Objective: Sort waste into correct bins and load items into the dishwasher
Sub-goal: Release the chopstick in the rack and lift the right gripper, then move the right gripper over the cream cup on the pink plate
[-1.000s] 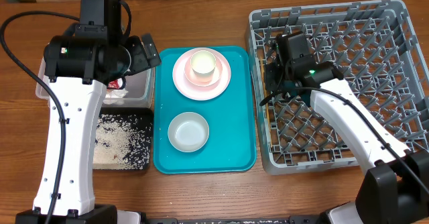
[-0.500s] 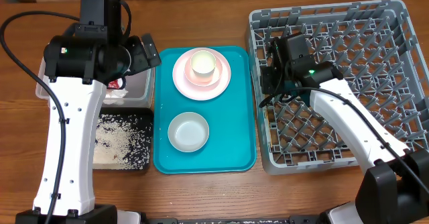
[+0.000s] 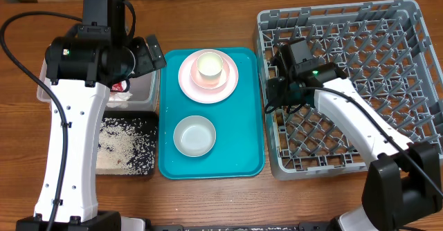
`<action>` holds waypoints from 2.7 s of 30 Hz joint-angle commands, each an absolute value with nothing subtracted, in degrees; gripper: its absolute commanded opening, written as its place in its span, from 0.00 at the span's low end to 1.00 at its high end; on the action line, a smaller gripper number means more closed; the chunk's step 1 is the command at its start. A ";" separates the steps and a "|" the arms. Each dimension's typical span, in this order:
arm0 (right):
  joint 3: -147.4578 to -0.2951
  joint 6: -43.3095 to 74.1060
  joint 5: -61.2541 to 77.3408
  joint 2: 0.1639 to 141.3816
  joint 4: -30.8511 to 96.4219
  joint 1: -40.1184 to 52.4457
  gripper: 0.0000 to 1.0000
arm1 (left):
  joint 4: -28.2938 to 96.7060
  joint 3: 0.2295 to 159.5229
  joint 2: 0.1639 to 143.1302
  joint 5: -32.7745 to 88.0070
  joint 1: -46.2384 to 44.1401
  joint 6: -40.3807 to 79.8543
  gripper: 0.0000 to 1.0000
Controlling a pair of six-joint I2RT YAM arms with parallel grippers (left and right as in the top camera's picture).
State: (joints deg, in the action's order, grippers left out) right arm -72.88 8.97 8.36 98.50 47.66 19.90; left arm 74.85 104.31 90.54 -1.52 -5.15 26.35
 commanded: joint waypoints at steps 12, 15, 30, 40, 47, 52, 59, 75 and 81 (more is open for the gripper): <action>-72.58 14.63 11.70 99.09 48.10 20.03 0.08 | 74.78 104.66 90.76 -1.48 -4.89 25.28 1.00; -72.58 17.54 11.70 99.09 48.07 20.03 0.08 | 74.78 104.66 90.76 -1.48 -4.89 25.28 1.00; -72.58 22.76 12.25 99.09 45.82 20.25 0.08 | 74.78 104.66 90.76 -1.48 -4.89 25.28 1.00; -73.28 22.00 9.47 99.02 45.71 19.94 0.19 | 74.78 104.66 90.76 -1.48 -4.89 25.28 1.00; -82.11 13.67 9.06 97.38 49.78 19.42 0.31 | 74.78 104.66 90.76 -1.48 -4.89 25.28 1.00; -87.57 13.37 9.34 95.96 52.05 19.94 0.32 | 74.78 104.66 90.76 -1.48 -4.89 25.28 1.00; -87.77 13.43 15.57 96.47 48.47 22.72 0.36 | 74.78 104.66 90.76 -1.48 -4.89 25.28 1.00; -87.72 2.70 10.31 103.09 30.74 33.34 0.38 | 74.78 104.66 90.76 -1.48 -4.89 25.28 1.00; -87.72 -1.85 10.35 109.40 20.95 33.76 0.43 | 74.78 104.66 90.76 -1.48 -4.89 25.28 1.00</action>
